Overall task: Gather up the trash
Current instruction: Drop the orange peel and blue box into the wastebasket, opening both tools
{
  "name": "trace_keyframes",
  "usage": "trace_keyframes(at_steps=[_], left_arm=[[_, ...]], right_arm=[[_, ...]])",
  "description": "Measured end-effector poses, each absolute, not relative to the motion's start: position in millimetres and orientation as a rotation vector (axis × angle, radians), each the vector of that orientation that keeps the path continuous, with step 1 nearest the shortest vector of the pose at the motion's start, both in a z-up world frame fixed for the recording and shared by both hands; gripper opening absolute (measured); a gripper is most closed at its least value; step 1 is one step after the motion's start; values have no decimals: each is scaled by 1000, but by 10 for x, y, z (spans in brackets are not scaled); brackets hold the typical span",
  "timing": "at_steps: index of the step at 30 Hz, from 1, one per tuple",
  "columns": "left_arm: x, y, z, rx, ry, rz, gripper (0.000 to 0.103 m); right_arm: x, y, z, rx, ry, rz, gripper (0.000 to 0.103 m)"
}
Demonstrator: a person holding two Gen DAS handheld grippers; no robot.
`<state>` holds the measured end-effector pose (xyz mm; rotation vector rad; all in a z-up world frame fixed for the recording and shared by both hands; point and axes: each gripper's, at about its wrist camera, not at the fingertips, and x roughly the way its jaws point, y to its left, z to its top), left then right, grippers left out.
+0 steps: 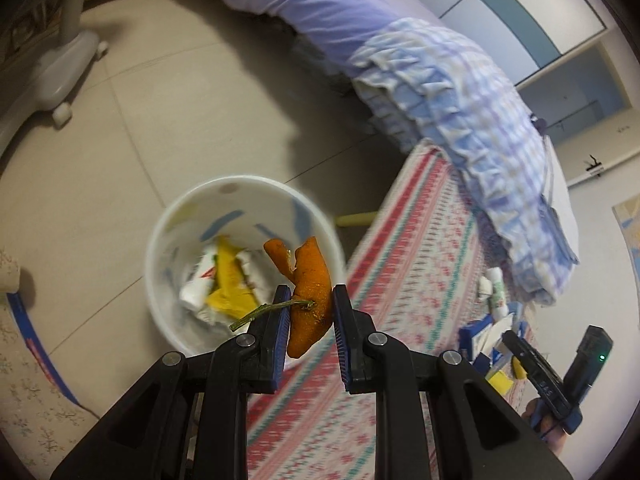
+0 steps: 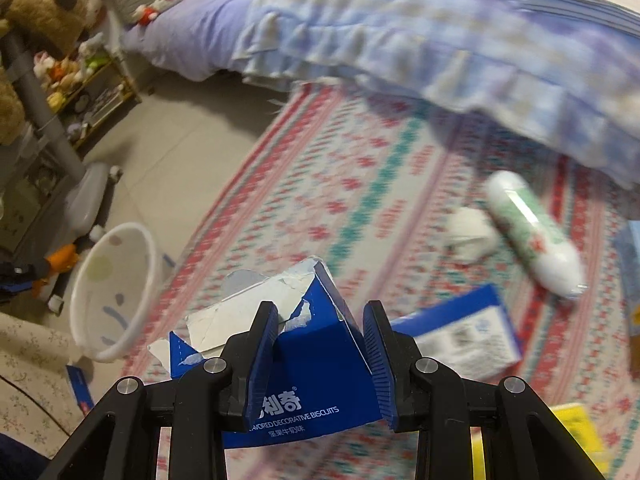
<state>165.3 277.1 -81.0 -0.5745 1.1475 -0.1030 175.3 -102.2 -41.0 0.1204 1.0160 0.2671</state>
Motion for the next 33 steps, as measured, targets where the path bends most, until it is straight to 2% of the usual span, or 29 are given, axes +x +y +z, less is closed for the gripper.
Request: trace_keyframes(at_steps=[3, 5, 7, 25, 27, 29, 33], left_arm=[[1699, 2853, -960, -573, 1190, -117, 26], [1732, 2924, -1049, -596, 1218, -95, 38], [1725, 3022, -1085, -626, 1213, -67, 45], [1578, 3360, -925, -717, 1156, -58, 45], [1574, 3356, -897, -713, 1147, -56, 45], [1569, 3364, -874, -709, 1140, -50, 45], [1569, 3357, -853, -716, 1139, -56, 45]], right_arm=[[1770, -755, -433, 96, 1017, 295, 39], [1784, -580, -448, 84, 1015, 312, 39], [1800, -434, -466, 76, 1015, 329, 39], [1975, 975, -568, 43, 955, 477, 40], [2038, 1156, -618, 40, 958, 493, 50], [2083, 1289, -700, 7, 979, 481, 55], [2059, 1229, -726, -5, 986, 453, 55]])
